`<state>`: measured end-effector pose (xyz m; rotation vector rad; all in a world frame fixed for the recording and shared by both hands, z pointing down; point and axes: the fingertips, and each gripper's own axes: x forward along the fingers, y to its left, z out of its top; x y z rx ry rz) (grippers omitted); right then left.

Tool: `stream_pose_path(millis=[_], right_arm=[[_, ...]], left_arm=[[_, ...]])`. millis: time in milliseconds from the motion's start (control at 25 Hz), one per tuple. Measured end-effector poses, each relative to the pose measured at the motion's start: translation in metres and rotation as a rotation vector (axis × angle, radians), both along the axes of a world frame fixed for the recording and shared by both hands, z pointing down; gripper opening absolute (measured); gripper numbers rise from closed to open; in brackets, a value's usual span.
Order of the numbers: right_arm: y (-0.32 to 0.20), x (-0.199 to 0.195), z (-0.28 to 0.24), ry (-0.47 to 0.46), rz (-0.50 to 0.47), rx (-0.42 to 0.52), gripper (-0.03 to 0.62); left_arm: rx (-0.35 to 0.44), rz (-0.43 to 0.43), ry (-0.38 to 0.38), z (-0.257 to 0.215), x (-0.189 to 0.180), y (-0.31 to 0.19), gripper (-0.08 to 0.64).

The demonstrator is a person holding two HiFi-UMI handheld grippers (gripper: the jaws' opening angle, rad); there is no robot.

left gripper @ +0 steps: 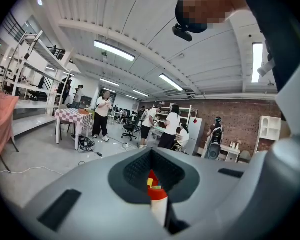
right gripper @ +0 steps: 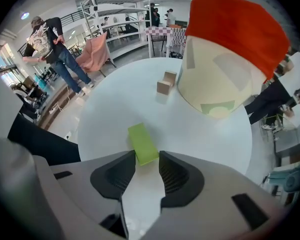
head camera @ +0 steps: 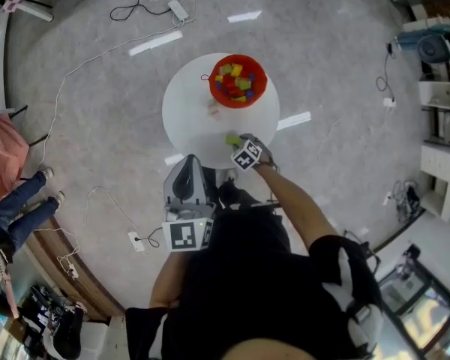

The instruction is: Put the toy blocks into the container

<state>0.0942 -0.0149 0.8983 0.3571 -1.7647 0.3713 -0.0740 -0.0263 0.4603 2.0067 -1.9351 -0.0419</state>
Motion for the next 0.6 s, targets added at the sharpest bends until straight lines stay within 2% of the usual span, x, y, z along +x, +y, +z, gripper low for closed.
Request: stream_pose_path(millis=[240, 400, 600], right_arm=[[0.003, -0.005, -0.025, -0.039, -0.009, -0.016, 0.137], [0.002, -0.015, -0.055, -0.117, 0.003, -0.008, 0.136], [-0.018, -0.031, -0.117, -0.237, 0.034, 0.078, 0.135]], left_arm=[[0.004, 0.001, -0.004, -0.003, 0.0, 0.0, -0.006], [0.021, 0.0, -0.014, -0.006, -0.002, 0.0, -0.006], [0.021, -0.009, -0.012, -0.009, -0.003, 0.001, -0.006]])
